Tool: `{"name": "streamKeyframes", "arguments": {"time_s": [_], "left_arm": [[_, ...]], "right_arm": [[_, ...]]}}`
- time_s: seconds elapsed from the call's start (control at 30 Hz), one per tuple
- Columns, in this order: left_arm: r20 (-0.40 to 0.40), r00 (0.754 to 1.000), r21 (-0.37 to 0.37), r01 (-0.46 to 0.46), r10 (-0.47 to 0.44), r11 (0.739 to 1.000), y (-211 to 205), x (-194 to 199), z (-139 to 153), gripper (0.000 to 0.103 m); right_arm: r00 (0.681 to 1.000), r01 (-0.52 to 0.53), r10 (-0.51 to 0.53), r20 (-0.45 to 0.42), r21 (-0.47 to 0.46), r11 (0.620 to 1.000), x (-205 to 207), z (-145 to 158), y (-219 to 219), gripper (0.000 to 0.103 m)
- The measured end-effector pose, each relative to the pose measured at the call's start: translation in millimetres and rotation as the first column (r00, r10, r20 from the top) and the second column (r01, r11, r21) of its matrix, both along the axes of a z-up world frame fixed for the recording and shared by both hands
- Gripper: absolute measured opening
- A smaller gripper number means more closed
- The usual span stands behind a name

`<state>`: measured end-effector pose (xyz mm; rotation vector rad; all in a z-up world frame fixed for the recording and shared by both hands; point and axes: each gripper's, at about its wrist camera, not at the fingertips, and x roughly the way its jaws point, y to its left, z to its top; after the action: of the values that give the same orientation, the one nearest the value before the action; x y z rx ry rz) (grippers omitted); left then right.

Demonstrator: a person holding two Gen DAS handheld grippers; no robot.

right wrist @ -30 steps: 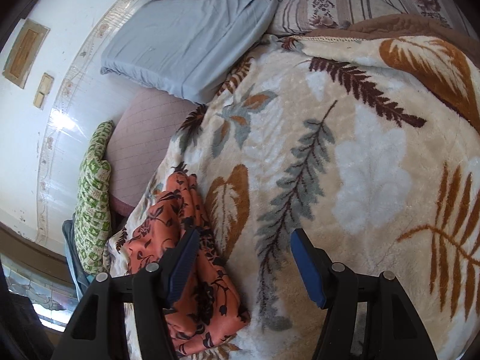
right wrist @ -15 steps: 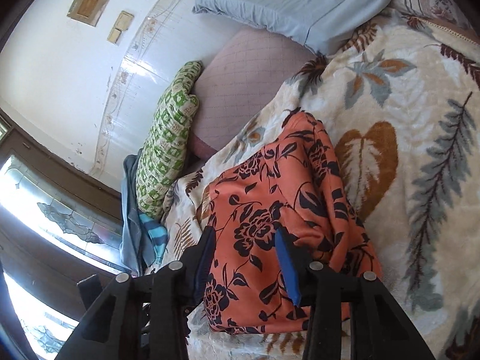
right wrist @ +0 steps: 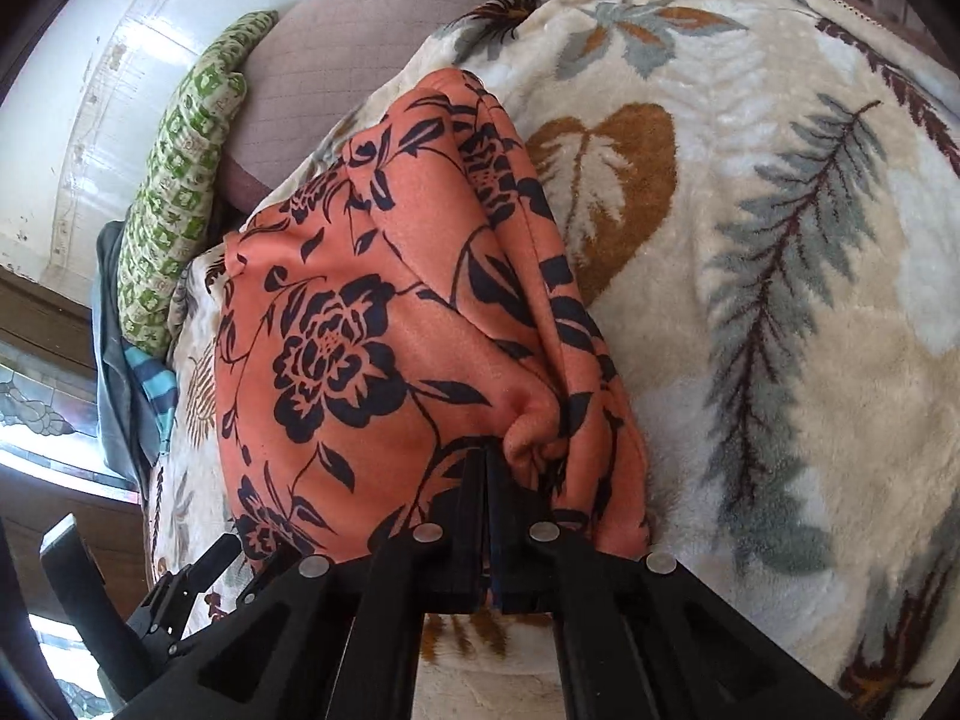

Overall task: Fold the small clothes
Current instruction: 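Grasp the orange floral garment's folded edge with the right tool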

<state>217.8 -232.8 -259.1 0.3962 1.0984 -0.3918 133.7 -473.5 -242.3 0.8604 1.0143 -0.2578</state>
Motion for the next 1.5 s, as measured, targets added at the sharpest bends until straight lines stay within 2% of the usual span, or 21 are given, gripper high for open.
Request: {"name": "streamKeyframes", "arguments": {"time_s": [0.1,0.2,0.27,0.33,0.4,0.5,0.63,0.77,0.93,1.3,1.37,1.43,1.5], "left_arm": [[0.019,1.000,-0.007,-0.005,0.005,1.000,2.5,-4.1,3.6,0.093],[0.069,0.997,0.009,0.026,-0.027,1.000,1.6,-17.7,15.6,0.093],[0.100,0.995,-0.012,0.021,-0.020,1.000,6.0,-24.9,28.9,0.093],[0.137,0.991,-0.050,0.006,0.001,0.999,12.3,-28.0,45.6,0.093],[0.188,0.982,-0.077,-0.005,0.019,0.997,18.2,-31.8,63.6,0.093],[0.268,0.962,-0.105,-0.015,0.043,0.994,26.0,-35.1,89.3,0.093],[0.363,0.929,-0.112,-0.029,0.068,0.993,36.2,-37.0,114.2,0.093],[0.397,0.914,-0.126,-0.039,0.086,0.991,42.7,-38.6,129.3,0.093],[0.423,0.900,-0.128,-0.054,0.104,0.990,46.2,-38.2,139.0,0.093],[0.445,0.891,-0.104,-0.052,0.093,0.993,38.8,-38.4,138.8,0.093],[0.439,0.894,-0.100,-0.052,0.091,0.994,36.8,-37.4,134.4,0.093],[0.423,0.902,-0.091,-0.053,0.086,0.994,33.6,-34.4,126.2,0.093],[0.371,0.926,-0.063,-0.051,0.071,0.997,28.1,-27.9,110.0,0.093]], "right_arm": [[1.000,-0.001,0.000,0.007,0.023,1.000,-4.9,-1.7,-0.3,0.001],[1.000,-0.010,0.010,0.024,0.001,1.000,-12.0,4.5,2.2,0.001],[0.999,0.003,-0.003,0.045,-0.013,1.000,-18.0,12.3,2.6,0.001],[0.997,0.012,-0.008,0.078,-0.049,0.999,-21.7,26.7,4.0,0.006],[0.991,0.020,-0.008,0.133,-0.091,0.996,-25.5,42.3,6.3,0.007],[0.980,0.027,-0.005,0.201,-0.108,0.994,-25.4,56.4,9.1,0.008],[0.977,0.010,0.013,0.211,-0.109,0.994,-16.6,61.9,18.4,0.008],[0.973,-0.022,0.057,0.222,-0.159,0.987,-7.1,68.7,33.9,0.008],[0.972,-0.027,0.061,0.227,-0.149,0.988,0.8,68.4,39.8,0.008],[0.983,-0.048,0.074,0.169,-0.151,0.987,5.9,58.3,36.4,0.008],[0.989,-0.065,0.085,0.121,-0.160,0.985,8.3,51.1,35.7,0.008],[0.995,-0.081,0.087,0.037,-0.150,0.985,11.8,36.4,32.4,0.008],[0.996,-0.088,0.085,-0.039,-0.090,0.992,14.3,15.6,26.5,0.006]]}}
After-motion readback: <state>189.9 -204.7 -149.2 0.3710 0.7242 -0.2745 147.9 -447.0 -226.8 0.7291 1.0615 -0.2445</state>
